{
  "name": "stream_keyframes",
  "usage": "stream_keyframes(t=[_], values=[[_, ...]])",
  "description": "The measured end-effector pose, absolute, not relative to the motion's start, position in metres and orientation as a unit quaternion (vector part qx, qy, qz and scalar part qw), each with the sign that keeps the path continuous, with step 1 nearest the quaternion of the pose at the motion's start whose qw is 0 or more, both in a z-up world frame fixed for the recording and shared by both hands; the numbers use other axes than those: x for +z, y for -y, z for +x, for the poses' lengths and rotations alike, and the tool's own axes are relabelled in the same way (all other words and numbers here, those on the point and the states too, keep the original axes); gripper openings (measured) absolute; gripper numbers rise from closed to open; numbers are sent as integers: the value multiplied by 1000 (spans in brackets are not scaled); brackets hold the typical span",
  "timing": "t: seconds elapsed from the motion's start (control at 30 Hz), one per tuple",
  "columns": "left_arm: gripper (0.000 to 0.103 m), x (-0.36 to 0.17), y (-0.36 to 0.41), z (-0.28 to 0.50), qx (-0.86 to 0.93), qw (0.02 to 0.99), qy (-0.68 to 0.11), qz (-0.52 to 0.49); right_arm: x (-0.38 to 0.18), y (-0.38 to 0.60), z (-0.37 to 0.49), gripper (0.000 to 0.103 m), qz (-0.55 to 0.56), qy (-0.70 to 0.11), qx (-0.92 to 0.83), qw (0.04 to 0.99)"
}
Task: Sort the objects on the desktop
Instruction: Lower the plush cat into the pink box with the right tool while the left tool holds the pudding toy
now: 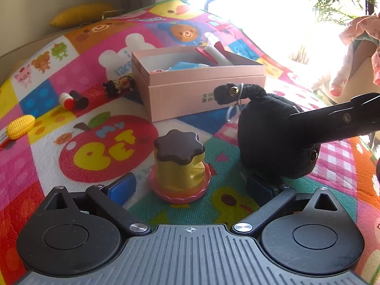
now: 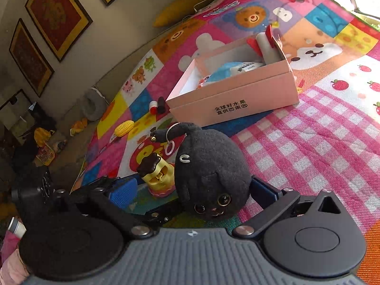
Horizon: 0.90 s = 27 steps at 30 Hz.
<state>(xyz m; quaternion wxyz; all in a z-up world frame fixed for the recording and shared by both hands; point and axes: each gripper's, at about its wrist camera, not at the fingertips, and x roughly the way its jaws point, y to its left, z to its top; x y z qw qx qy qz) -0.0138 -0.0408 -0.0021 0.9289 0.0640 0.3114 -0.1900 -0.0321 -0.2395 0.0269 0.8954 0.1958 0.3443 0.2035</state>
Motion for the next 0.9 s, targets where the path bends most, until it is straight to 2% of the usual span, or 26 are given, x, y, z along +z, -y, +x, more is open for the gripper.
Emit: stream_keyframes(t=[0.2, 0.3, 0.37, 0.43, 0.47, 0.77, 0.9], values=[[102, -2, 40, -14, -190, 929, -311, 64, 38, 232, -31, 101, 120, -318, 160, 927], [103, -2, 40, -13, -190, 929, -311, 64, 37, 220, -18, 91, 83, -324, 150, 930], [103, -3, 40, -13, -190, 929, -311, 64, 34, 214, -9, 89, 76, -334, 161, 926], [103, -3, 40, -13, -190, 929, -311, 64, 29, 206, -1, 76, 61, -351, 166, 919], [103, -3, 40, -13, -190, 929, -311, 64, 27, 203, 1, 66, 51, -356, 161, 919], [102, 1, 40, -4, -147, 932, -328, 52, 41, 227, -31, 65, 34, -328, 122, 936], [86, 4, 45, -3, -146, 932, -325, 69, 43, 240, -43, 65, 37, -330, 108, 937]])
